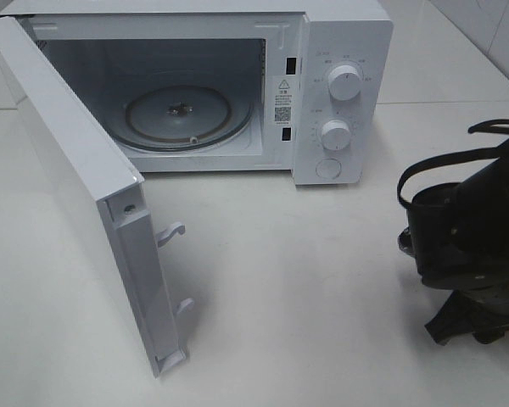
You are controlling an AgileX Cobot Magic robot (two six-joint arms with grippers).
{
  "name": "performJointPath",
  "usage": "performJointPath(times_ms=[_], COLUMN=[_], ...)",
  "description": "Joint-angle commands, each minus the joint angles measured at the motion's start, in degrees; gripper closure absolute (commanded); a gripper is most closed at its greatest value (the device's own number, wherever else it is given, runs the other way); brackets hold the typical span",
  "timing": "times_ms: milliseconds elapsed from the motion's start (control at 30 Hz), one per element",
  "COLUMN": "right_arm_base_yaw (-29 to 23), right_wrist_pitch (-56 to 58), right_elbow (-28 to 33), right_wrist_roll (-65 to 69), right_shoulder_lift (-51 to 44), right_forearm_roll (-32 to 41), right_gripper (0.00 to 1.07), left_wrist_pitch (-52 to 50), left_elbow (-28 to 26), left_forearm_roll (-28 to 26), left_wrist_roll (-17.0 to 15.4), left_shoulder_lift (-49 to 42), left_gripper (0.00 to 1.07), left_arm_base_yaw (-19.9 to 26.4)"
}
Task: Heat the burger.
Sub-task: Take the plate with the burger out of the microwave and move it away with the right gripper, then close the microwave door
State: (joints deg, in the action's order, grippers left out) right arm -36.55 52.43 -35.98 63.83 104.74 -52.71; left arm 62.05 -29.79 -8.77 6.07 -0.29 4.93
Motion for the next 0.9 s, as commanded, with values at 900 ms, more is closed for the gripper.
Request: performJointPath(times_ms=[900], right_arm_base_yaw=[0.2], right_wrist_pitch=[5.8], right_elbow=[-0.1], right_wrist_roll=[-49.8], right_shoulder_lift=[-54.6], right_forearm_roll=[34.7], right_gripper=[0.27], left_wrist_pitch=[-0.7], left_elbow=[0.2], left_forearm_roll=[-0.1], left_wrist_roll=[-0.4], left_shoulder_lift=[-0.9], left_gripper=[0.07], left_arm_base_yaw=[0.2])
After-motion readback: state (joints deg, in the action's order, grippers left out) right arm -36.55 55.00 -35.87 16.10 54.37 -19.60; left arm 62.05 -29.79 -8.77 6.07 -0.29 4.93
